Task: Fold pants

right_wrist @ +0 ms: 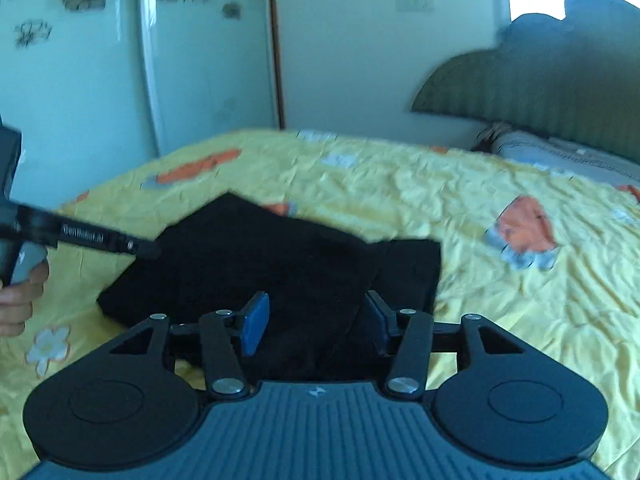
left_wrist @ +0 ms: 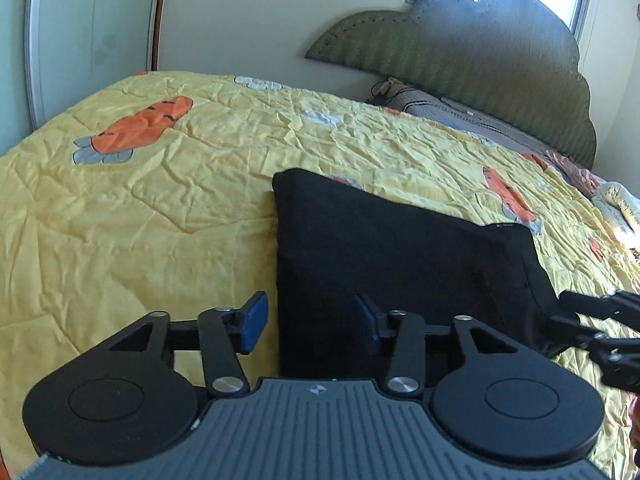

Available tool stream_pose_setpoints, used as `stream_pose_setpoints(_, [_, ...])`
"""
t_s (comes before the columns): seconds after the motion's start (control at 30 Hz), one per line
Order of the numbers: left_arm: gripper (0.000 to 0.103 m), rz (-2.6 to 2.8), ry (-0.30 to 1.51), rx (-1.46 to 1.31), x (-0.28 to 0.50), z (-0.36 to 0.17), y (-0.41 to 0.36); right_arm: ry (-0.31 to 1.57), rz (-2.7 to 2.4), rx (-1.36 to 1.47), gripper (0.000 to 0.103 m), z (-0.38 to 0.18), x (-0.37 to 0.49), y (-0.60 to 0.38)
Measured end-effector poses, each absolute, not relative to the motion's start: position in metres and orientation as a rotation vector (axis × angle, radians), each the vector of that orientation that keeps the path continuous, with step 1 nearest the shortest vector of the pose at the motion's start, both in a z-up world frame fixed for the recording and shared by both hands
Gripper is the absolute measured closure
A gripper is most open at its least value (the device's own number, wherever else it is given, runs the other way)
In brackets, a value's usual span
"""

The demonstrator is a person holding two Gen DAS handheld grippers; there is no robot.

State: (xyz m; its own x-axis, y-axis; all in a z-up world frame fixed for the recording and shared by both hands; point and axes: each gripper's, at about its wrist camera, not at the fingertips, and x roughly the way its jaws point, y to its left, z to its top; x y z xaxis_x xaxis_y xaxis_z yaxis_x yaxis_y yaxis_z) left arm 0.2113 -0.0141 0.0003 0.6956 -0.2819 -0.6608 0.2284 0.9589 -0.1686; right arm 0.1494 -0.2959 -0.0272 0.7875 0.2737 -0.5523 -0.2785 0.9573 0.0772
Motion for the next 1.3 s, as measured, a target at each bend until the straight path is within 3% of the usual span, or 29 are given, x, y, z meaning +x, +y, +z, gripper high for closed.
stream_pose_setpoints(0.07, [0.042,-0.235,0.768,-0.044,0.207,-0.006,-0.021,0.666,0.216,-0.039,0.053,-0.044,0.161,-0.292])
stream_pose_setpoints(0.2, [0.042,-0.222,0.754,-0.077,0.184,0.001,-0.011,0.610,0.135,0.095,0.049,-0.024,0.133,-0.301])
stream_pose_setpoints(0.27, [0.039,-0.208,0.754,-0.080,0.173,0.004,-0.009,0.571,0.173,0.125,0.023,-0.011,0.111,-0.296])
stream_pose_setpoints(0.3, [0.036,-0.208,0.759,-0.078,0.168,0.004,-0.009,0.557,0.189,0.132,0.018,-0.008,0.100,-0.291])
stream_pose_setpoints(0.53, [0.034,-0.205,0.776,0.020,0.128,-0.008,-0.018,0.553,0.228,0.023,0.016,0.018,0.034,-0.239])
stream_pose_setpoints(0.63, [0.030,-0.207,0.786,0.049,0.117,-0.015,-0.019,0.519,0.395,0.239,0.014,0.047,0.006,-0.237])
stream_pose_setpoints(0.7, [0.029,-0.194,0.785,0.069,0.112,-0.020,-0.019,0.471,0.595,0.517,0.000,0.061,-0.002,-0.250])
stream_pose_setpoints(0.8, [0.025,-0.166,0.761,0.089,0.107,-0.026,-0.018,0.398,0.685,0.736,0.000,0.058,0.002,-0.259])
stream_pose_setpoints(0.9, [0.017,-0.144,0.733,0.105,0.103,-0.029,-0.019,0.453,0.372,0.511,0.000,0.037,0.020,-0.245])
stream_pose_setpoints(1.03, [0.015,-0.135,0.713,0.110,0.101,-0.031,-0.019,0.549,0.063,0.196,0.000,-0.017,0.050,-0.224])
stream_pose_setpoints(1.3, [0.009,-0.113,0.669,0.126,0.095,-0.036,-0.021,0.564,-0.060,0.066,0.000,-0.052,0.062,-0.226])
